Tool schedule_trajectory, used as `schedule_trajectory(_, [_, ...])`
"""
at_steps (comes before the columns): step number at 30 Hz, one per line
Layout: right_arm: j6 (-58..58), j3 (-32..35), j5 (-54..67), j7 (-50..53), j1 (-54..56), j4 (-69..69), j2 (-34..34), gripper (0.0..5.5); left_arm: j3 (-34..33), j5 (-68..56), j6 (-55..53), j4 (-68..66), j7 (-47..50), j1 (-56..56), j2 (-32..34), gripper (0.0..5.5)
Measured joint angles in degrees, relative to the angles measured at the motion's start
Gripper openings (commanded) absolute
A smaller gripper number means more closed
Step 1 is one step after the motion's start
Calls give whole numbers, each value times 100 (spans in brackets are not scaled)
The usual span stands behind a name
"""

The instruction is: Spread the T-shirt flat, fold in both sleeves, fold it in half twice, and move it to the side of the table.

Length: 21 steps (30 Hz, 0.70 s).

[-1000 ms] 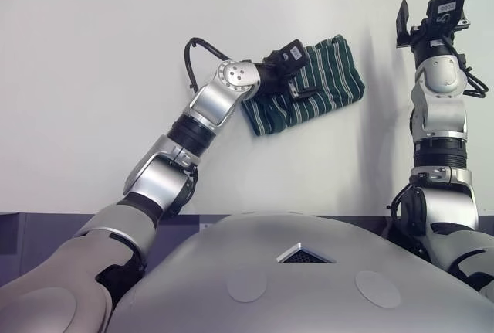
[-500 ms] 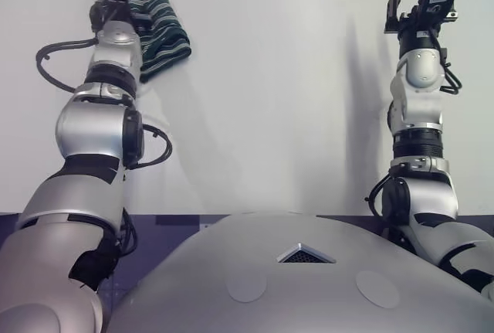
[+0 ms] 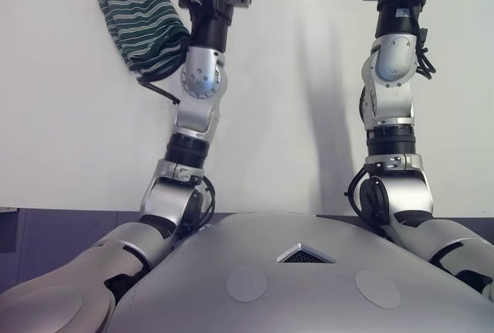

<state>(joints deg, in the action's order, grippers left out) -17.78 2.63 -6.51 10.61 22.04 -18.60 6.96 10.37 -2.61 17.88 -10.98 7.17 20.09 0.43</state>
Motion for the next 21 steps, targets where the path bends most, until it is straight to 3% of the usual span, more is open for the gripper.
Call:
schedule_trajectory(6, [107,-128,-118,33,46,0,-121,386,-156,395,-603,159,88,134,-84,453])
schedule_trajectory(21, [665,-347,-597,483,570,-397,-483,386,-515,375,-704,-14,-159,420,-415,453])
